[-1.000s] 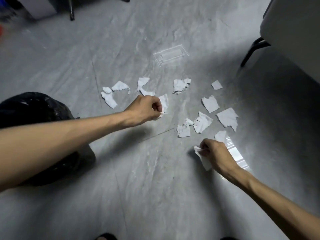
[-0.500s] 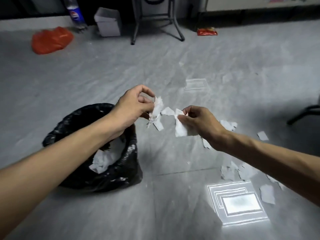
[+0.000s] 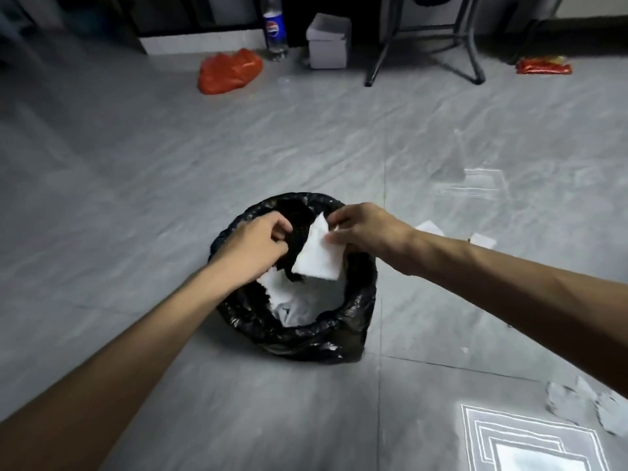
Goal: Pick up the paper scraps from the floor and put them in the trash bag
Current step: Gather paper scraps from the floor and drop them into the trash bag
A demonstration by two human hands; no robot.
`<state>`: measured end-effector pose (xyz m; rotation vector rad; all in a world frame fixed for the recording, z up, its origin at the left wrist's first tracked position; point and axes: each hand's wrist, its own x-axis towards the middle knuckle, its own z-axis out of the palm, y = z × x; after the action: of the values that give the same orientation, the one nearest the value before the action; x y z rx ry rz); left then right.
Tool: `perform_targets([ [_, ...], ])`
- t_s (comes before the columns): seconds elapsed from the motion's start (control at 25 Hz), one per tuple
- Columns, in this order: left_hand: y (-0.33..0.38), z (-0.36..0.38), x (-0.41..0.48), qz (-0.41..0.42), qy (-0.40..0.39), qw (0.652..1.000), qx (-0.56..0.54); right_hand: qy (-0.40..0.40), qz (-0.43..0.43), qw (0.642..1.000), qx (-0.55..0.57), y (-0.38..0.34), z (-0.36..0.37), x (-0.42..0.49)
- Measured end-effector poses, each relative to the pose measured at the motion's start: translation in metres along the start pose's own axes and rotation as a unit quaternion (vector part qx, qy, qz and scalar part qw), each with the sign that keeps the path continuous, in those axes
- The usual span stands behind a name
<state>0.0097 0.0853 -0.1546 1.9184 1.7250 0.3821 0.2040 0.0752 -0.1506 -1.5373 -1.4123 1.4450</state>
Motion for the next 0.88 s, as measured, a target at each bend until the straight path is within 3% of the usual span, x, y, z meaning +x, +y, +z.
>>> perform_targets([
  [0.08,0.009,-0.002,0.0,0.019,0.023,1.0,-0.009,-0.012,0.004,1.0,0.029,0.007,-0.004,0.0],
  [0.24,0.061,0.015,0.009,0.084,0.013,0.996,-0.01,0.051,-0.03,0.997,0.048,0.024,-0.062,-0.017],
  [0.44,0.148,0.088,0.017,0.224,-0.136,0.964,0.039,0.121,0.03,0.992,0.01,0.108,-0.151,-0.071],
  [0.6,0.183,0.162,0.02,0.299,-0.273,0.904,0.141,0.16,0.119,0.966,-0.164,0.205,-0.198,-0.13],
  [0.72,0.19,0.226,0.014,0.322,-0.355,0.852,0.209,0.124,0.201,0.898,-0.372,0.272,-0.198,-0.177],
  [0.8,0.181,0.266,0.01,0.308,-0.38,0.837,0.243,0.12,0.199,0.889,-0.394,0.301,-0.183,-0.199],
  [0.88,0.161,0.295,0.009,0.283,-0.383,0.841,0.257,0.125,0.146,0.908,-0.373,0.315,-0.169,-0.205],
])
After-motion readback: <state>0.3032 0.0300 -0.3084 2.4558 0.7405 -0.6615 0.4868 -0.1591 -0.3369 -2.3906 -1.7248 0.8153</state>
